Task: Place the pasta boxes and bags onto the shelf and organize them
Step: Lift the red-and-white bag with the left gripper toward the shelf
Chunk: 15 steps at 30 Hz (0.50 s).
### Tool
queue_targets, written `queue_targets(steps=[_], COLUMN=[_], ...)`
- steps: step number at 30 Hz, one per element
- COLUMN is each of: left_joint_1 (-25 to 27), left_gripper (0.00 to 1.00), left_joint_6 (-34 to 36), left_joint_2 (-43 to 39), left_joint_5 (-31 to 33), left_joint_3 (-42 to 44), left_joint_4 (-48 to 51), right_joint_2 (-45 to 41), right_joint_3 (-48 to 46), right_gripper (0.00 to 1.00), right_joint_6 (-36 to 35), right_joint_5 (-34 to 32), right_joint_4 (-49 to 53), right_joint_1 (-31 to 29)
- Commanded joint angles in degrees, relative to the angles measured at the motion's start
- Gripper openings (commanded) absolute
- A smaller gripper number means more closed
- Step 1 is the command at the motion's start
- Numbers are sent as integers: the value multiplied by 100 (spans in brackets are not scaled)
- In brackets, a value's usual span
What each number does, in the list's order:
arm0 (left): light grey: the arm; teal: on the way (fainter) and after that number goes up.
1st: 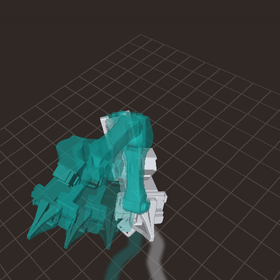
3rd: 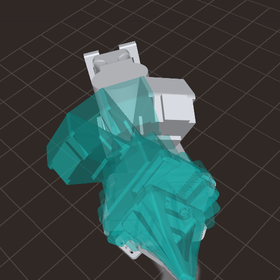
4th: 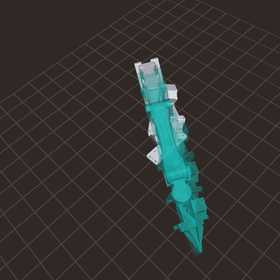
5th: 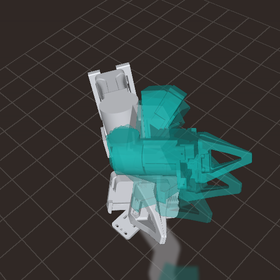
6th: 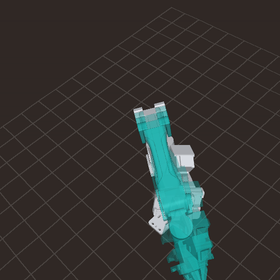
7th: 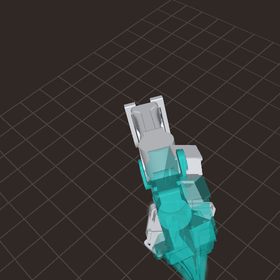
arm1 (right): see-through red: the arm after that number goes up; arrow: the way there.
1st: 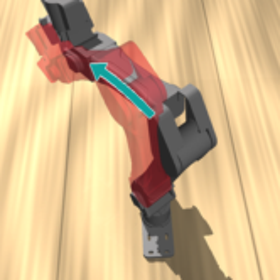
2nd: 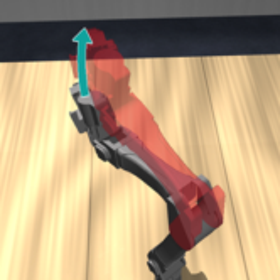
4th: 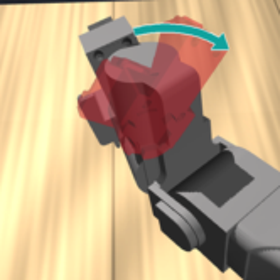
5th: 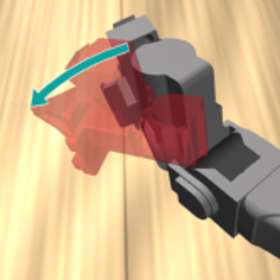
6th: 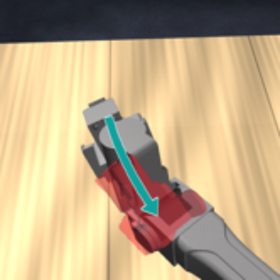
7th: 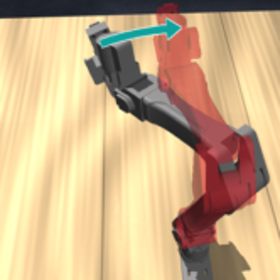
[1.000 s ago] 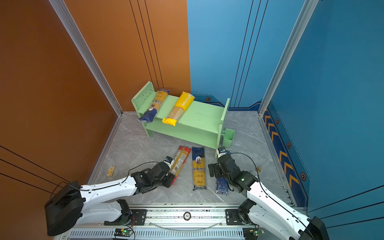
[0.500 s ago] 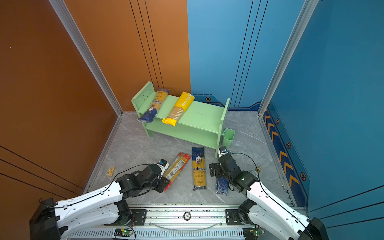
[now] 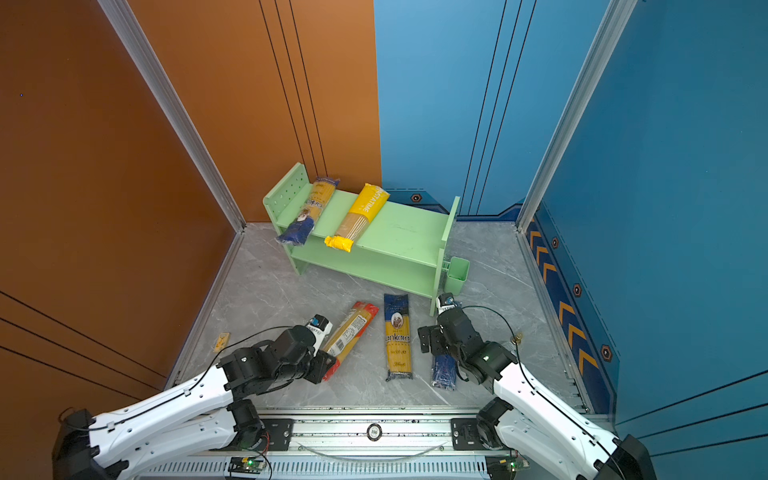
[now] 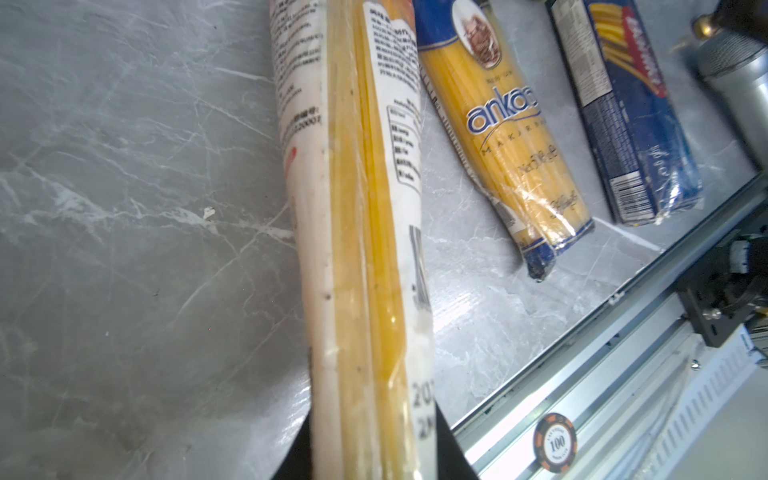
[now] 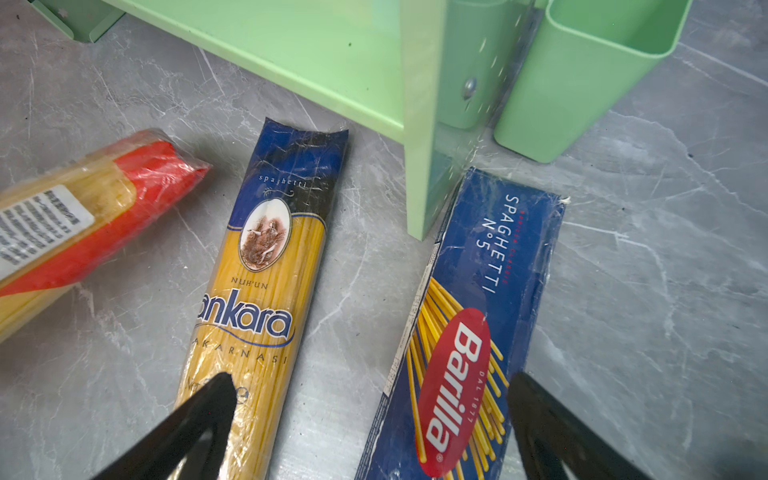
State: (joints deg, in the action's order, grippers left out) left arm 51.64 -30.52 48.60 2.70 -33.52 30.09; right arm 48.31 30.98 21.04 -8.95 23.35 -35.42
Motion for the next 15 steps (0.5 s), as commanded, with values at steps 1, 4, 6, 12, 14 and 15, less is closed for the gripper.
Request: queue_targets(steps=[1, 4, 6, 12, 14, 15], left_joint_1=[-27, 9, 21, 89, 122, 144], left_gripper=[0, 0, 0, 0, 0, 0], left_joint_6=[2, 33, 31, -33, -41, -36], left_joint_2=[-411, -604, -734, -981, -1057, -1088], left_joint_5=[5, -149, -280, -573, -604, -631], left_joint_3=[-681, -919, -1022, -1284, -1359, -1410], left_joint_4=[-485, -365, -372, -372, -365, -367], right_joint_2=[70, 110, 137, 195, 218, 238], right_joint_3=[-58, -48, -44, -40, -31, -31], right_gripper=[100, 100, 100, 100, 100, 100], right_joint_6=[56, 58, 58, 58, 50, 53], right_joint_5=[90, 101, 106, 126, 129, 132], right_joint_4=[-94, -93, -98, -120, -114, -125], right_joint_1=[44, 54, 53, 62, 62, 62])
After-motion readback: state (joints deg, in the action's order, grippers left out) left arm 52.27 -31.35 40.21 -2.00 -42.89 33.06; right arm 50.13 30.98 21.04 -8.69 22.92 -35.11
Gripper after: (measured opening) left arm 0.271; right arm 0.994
